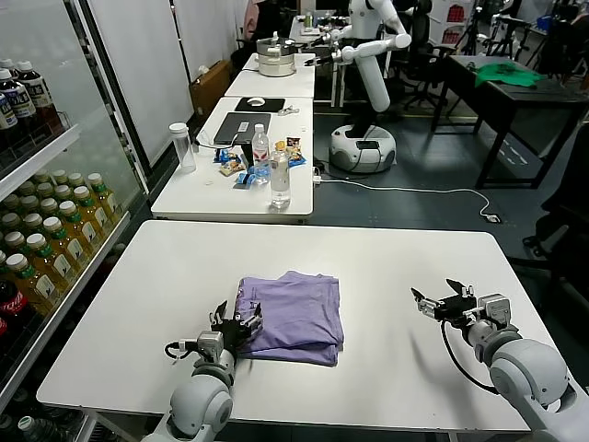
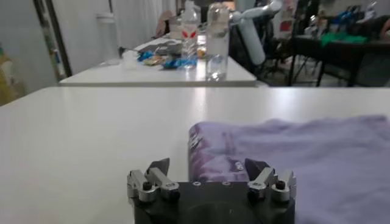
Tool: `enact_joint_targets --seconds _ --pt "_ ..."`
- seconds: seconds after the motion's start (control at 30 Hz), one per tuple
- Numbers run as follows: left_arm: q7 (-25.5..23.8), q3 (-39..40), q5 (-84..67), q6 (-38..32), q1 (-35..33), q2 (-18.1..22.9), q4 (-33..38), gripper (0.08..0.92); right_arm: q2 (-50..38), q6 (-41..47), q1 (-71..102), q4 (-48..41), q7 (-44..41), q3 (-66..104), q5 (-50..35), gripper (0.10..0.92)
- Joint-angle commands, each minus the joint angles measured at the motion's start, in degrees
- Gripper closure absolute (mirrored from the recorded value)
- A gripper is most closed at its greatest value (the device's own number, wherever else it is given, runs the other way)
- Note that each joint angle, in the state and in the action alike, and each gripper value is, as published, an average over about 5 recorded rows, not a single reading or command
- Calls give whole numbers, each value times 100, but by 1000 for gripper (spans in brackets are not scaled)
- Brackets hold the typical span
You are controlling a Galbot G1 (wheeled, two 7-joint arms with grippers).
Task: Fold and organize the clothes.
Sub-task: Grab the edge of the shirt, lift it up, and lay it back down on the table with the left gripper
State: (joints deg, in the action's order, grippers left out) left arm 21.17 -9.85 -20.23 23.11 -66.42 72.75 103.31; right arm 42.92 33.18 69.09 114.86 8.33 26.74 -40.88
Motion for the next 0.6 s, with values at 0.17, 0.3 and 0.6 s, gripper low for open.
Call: enact_joint_targets --seconds 0.17,0.3,0.6 --pt "112 -177 -985 105 -227 62 11 397 -27 4 187 201 14 324 -26 203" --pt "-57 -349 -1919 114 -271 42 106 510 -17 4 275 273 20 424 -26 203" --pt "-248 -1321 -3674 96 -241 -173 451 770 0 4 470 409 27 611 -28 203"
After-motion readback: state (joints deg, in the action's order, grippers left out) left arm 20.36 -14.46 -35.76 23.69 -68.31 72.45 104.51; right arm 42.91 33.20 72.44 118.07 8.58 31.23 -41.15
